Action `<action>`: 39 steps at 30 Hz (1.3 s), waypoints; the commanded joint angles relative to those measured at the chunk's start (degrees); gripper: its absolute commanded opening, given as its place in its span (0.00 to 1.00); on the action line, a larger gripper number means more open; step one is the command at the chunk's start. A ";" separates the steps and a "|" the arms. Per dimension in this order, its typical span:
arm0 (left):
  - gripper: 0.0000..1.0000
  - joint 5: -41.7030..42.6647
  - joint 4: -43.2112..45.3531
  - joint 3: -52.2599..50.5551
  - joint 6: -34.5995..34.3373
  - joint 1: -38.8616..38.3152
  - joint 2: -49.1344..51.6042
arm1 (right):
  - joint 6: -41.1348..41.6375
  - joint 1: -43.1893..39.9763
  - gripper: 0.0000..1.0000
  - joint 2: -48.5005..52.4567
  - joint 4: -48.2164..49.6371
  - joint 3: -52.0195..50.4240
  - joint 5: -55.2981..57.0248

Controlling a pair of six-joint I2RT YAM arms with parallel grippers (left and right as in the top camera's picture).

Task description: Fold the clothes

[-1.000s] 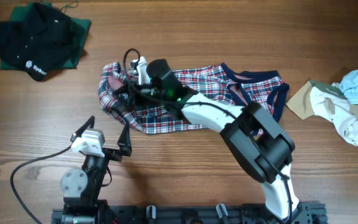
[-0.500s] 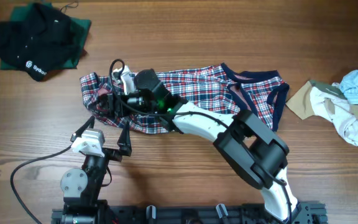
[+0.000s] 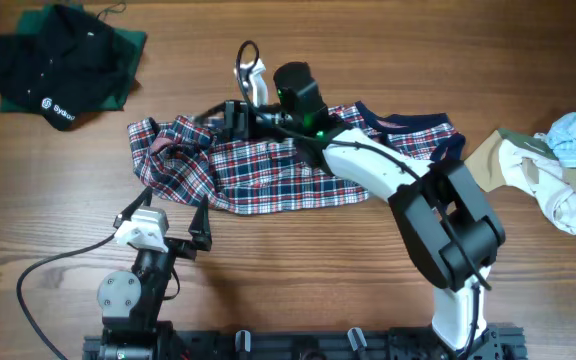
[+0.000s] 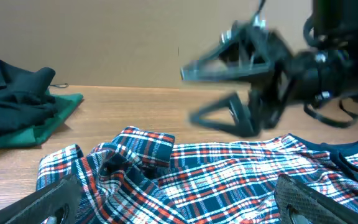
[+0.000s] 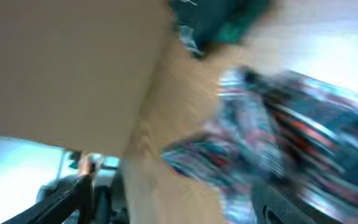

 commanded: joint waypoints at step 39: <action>1.00 -0.55 -0.22 -0.31 0.04 0.37 -0.20 | 16.65 8.39 0.21 9.62 11.21 0.00 14.64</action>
